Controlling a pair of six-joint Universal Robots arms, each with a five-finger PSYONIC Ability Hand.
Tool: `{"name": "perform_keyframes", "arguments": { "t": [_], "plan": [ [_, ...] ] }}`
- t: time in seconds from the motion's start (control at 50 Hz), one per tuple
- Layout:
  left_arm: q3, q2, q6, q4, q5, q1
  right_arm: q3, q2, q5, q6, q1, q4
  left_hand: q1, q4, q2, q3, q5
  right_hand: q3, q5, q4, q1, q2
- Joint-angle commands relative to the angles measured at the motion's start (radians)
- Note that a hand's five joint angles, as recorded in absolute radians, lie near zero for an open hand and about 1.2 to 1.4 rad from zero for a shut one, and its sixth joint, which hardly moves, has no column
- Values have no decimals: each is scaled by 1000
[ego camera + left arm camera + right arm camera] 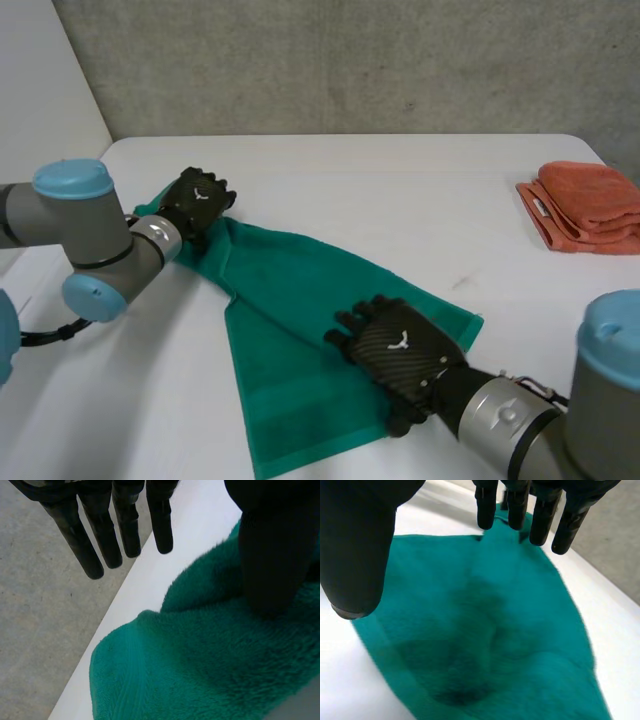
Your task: Fold the laundry.
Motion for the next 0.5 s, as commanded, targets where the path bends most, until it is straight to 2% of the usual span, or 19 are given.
{"name": "perform_keyframes", "arguments": {
  "t": [0.02, 0.04, 0.14, 0.32, 0.4, 0.5],
  "plan": [
    [62, -54, 49, -7, -8, -4, 0, 88, 39, -3, 59, -75, 394, 400, 399, 399, 399, -34, -55, -51, -19, -38],
    [67, -59, 49, -6, -9, -5, -2, 110, 57, -4, 65, -91, 586, 593, 591, 591, 591, -34, -55, -51, -19, -38],
    [66, -62, 51, -16, -11, -9, -11, 149, 91, -21, 71, -109, 942, 949, 948, 948, 948, -34, -55, -51, -19, -38],
    [56, -56, 51, -38, -52, -22, -58, 174, 99, -4, 134, -111, 943, 950, 948, 948, 948, -34, -55, -51, -19, -38],
    [55, -48, 49, -41, -86, -24, -95, 178, 100, 45, 188, -109, 943, 950, 948, 948, 948, -15, -36, -32, 0, -19],
    [35, -17, 45, -39, -110, -24, -169, 216, 91, 175, 249, -100, 943, 950, 948, 948, 948, 23, 2, 7, 38, 19]
  ]
}}
